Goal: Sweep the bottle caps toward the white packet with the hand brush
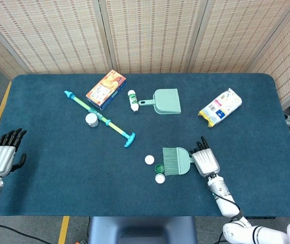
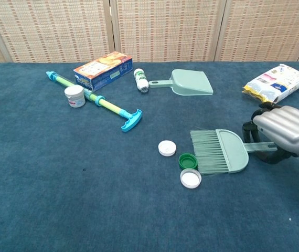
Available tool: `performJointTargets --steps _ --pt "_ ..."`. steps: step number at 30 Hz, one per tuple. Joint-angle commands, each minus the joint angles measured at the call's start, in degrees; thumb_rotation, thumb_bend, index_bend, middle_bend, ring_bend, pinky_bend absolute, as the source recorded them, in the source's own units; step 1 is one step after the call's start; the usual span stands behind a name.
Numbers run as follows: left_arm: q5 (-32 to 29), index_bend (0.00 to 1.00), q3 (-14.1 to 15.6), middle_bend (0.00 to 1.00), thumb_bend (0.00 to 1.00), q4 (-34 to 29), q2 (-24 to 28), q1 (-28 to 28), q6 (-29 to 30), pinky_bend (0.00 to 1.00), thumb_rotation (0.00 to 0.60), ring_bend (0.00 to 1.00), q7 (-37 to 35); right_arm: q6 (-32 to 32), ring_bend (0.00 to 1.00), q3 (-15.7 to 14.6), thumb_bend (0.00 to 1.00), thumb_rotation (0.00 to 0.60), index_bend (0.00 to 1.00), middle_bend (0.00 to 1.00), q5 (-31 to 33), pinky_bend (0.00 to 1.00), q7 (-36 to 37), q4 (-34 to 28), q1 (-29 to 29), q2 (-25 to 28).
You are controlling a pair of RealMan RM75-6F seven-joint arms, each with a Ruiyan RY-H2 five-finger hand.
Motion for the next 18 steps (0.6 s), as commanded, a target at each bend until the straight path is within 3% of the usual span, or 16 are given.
performJointTargets --steps 1,8,18 --pt "0.0 0.00 0.0 0.00 0.49 0.0 0.0 0.0 0.0 0.11 0.600 0.00 0.0 1.0 0.21 0.2 0.38 0.600 0.79 0.56 -1.2 0.07 0.3 -1.5 0.0 1.1" --pt "0.0 0.00 0.0 0.00 0.49 0.0 0.0 0.0 0.0 0.11 0.600 0.00 0.0 1.6 0.26 1.2 0.39 0.600 0.87 0.62 -1.9 0.09 -2.3 -5.0 0.8 3.6" --pt "0.0 0.00 0.0 0.00 0.49 0.0 0.0 0.0 0.0 0.11 0.600 0.00 0.0 -3.4 0.27 2.6 0.39 0.600 0.89 0.63 -5.3 0.09 -7.5 -13.0 7.1 5.5"
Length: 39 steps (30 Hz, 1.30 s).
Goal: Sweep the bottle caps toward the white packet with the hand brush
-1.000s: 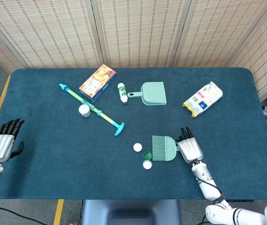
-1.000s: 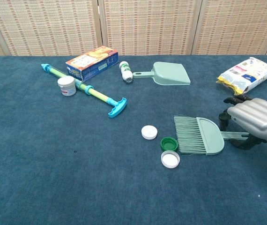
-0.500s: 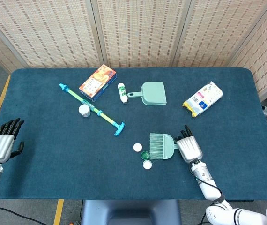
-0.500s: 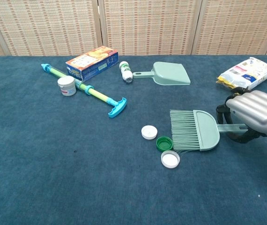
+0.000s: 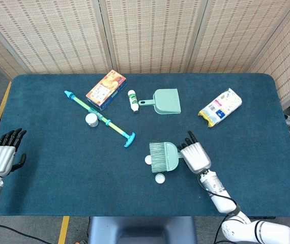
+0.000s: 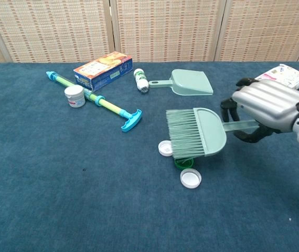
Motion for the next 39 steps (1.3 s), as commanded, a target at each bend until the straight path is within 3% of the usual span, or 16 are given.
performJointTargets --steps 1,7,11,15,21,26,32,39 --pt "0.0 0.00 0.0 0.00 0.49 0.0 0.0 0.0 0.0 0.11 0.600 0.00 0.0 -2.8 0.27 0.5 0.39 0.600 0.89 0.63 -1.9 0.09 -4.2 -3.1 3.3 0.8" --pt "0.0 0.00 0.0 0.00 0.49 0.0 0.0 0.0 0.0 0.11 0.600 0.00 0.0 -8.5 0.27 0.7 0.40 0.600 0.91 0.64 -1.7 0.09 -15.6 -6.9 8.8 1.3" --pt "0.0 0.00 0.0 0.00 0.49 0.0 0.0 0.0 0.0 0.11 0.600 0.00 0.0 -14.1 0.28 1.6 0.41 0.600 0.92 0.65 3.0 0.10 -26.6 -9.0 13.7 1.7" --pt "0.0 0.00 0.0 0.00 0.49 0.0 0.0 0.0 0.0 0.11 0.600 0.00 0.0 -15.8 0.29 2.0 0.41 0.600 0.93 0.66 7.2 0.13 -37.8 -11.1 18.2 1.7" --pt "0.0 0.00 0.0 0.00 0.49 0.0 0.0 0.0 0.0 0.11 0.600 0.00 0.0 -14.0 0.29 1.5 0.41 0.600 0.93 0.66 19.2 0.15 -51.7 -14.0 23.2 1.0" --pt "0.0 0.00 0.0 0.00 0.49 0.0 0.0 0.0 0.0 0.11 0.600 0.00 0.0 -11.7 0.29 -0.7 0.41 0.600 0.93 0.66 29.7 0.15 -61.1 -14.2 28.6 0.2" --pt "0.0 0.00 0.0 0.00 0.49 0.0 0.0 0.0 0.0 0.11 0.600 0.00 0.0 -7.7 0.29 -3.0 0.41 0.600 0.93 0.66 36.2 0.15 -64.9 -14.6 32.7 -0.4" --pt "0.0 0.00 0.0 0.00 0.49 0.0 0.0 0.0 0.0 0.11 0.600 0.00 0.0 -4.0 0.30 -6.9 0.41 0.600 0.93 0.66 39.0 0.15 -64.9 -15.7 34.3 1.5"
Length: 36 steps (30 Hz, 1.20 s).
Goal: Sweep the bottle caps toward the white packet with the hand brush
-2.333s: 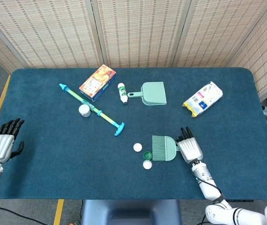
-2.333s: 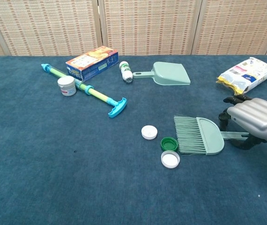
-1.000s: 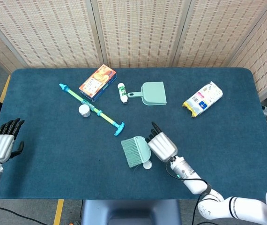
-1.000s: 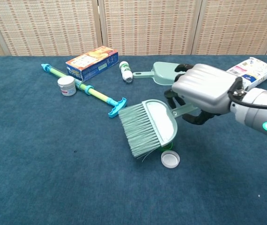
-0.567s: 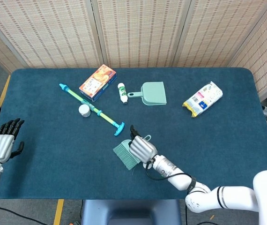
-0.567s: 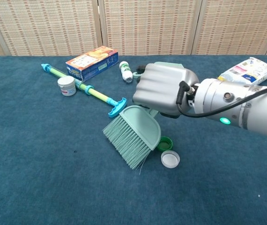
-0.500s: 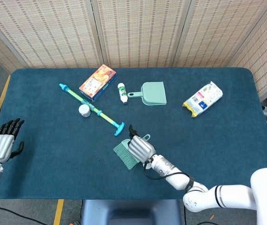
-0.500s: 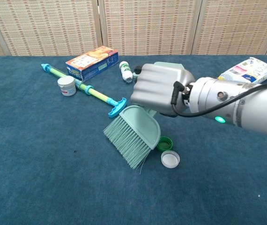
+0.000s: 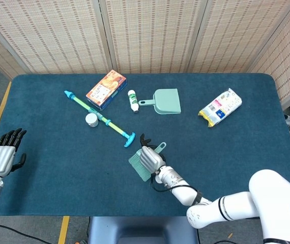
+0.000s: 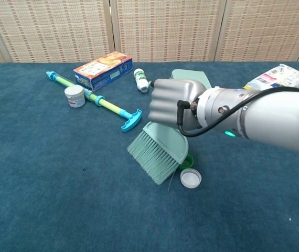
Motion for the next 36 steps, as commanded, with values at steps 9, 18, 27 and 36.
performJointTargets --steps 9,18,27,36 --pt "0.0 0.00 0.0 0.00 0.49 0.0 0.0 0.0 0.0 0.11 0.600 0.00 0.0 3.9 0.30 -5.0 0.41 0.600 0.93 0.66 1.9 0.15 0.8 -1.4 0.8 2.9" --pt "0.0 0.00 0.0 0.00 0.49 0.0 0.0 0.0 0.0 0.11 0.600 0.00 0.0 8.3 0.31 -11.7 0.41 0.600 0.94 0.67 3.7 0.15 1.2 0.9 -1.4 5.7" --pt "0.0 0.00 0.0 0.00 0.49 0.0 0.0 0.0 0.0 0.11 0.600 0.00 0.0 10.7 0.31 -16.1 0.41 0.600 0.94 0.67 4.6 0.15 4.0 2.6 -4.7 9.5" --pt "0.0 0.00 0.0 0.00 0.49 0.0 0.0 0.0 0.0 0.11 0.600 0.00 0.0 11.4 0.31 -17.1 0.41 0.600 0.94 0.67 3.8 0.15 9.3 5.5 -8.0 13.1"
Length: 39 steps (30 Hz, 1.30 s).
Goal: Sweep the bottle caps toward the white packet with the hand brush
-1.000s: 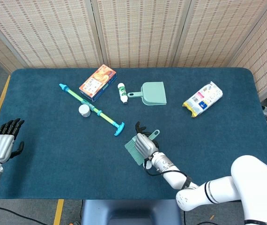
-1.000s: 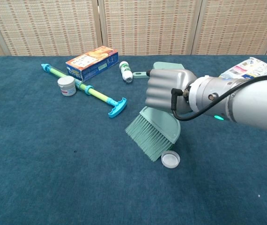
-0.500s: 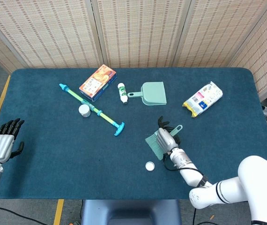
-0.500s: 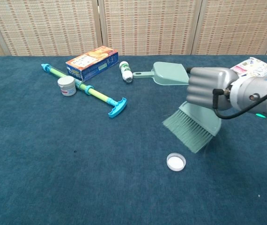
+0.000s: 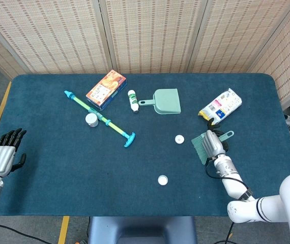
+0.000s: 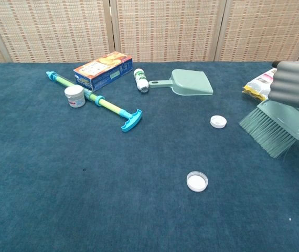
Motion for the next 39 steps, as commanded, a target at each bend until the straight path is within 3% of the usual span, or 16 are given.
performJointTargets --steps 1,6,7,8,12,16,17,20,29,39 --pt "0.0 0.00 0.0 0.00 0.49 0.0 0.0 0.0 0.0 0.11 0.600 0.00 0.0 -0.1 0.31 0.3 0.41 0.600 0.94 0.67 -1.4 0.15 2.7 1.0 -1.0 1.2" --pt "0.0 0.00 0.0 0.00 0.49 0.0 0.0 0.0 0.0 0.11 0.600 0.00 0.0 1.9 0.31 2.6 0.41 0.600 0.94 0.67 -9.5 0.15 11.7 -1.8 -2.5 5.0" --pt "3.7 0.00 2.3 0.00 0.49 -3.9 0.5 1.9 4.9 0.11 0.600 0.00 3.1 2.4 0.31 3.0 0.41 0.600 0.94 0.67 -11.3 0.15 13.2 -2.5 -2.7 5.7" --pt "3.7 0.00 2.4 0.00 0.49 -6.0 0.8 2.8 6.3 0.11 0.600 0.00 5.2 3.0 0.31 3.3 0.41 0.600 0.94 0.67 -13.9 0.15 14.7 -3.4 -2.9 6.5" --pt "2.5 0.00 1.5 0.00 0.49 -8.3 0.5 2.2 5.4 0.11 0.600 0.00 8.3 2.1 0.31 4.6 0.41 0.600 0.94 0.67 -19.7 0.15 19.3 -7.6 -3.0 8.2" --pt "1.3 0.00 0.2 0.00 0.49 -8.0 -1.5 0.6 3.7 0.11 0.600 0.00 10.6 -1.6 0.32 3.7 0.41 0.600 0.94 0.67 -28.6 0.15 21.8 -10.6 -2.2 8.5" --pt "1.7 0.00 1.3 0.00 0.49 -9.4 1.1 3.1 6.3 0.11 0.600 0.00 9.4 -2.3 0.32 3.2 0.41 0.600 0.94 0.67 -31.4 0.15 21.8 -11.0 -2.1 8.2" --pt "2.5 0.00 1.6 0.00 0.49 -10.3 2.7 3.1 6.5 0.11 0.600 0.00 8.9 -4.1 0.32 2.9 0.41 0.600 0.94 0.67 -35.5 0.15 22.5 -11.9 -2.3 7.0" --pt "2.9 0.00 1.6 0.00 0.49 -11.7 2.9 3.4 7.2 0.11 0.600 0.00 9.7 -9.8 0.32 3.7 0.41 0.600 0.94 0.67 -38.3 0.15 18.9 -11.4 -2.1 3.5" --pt "2.6 0.00 1.1 0.00 0.49 -12.4 3.5 3.0 6.5 0.11 0.600 0.00 9.9 -10.8 0.32 3.3 0.41 0.600 0.94 0.67 -32.0 0.15 8.5 -10.1 -3.3 2.9"
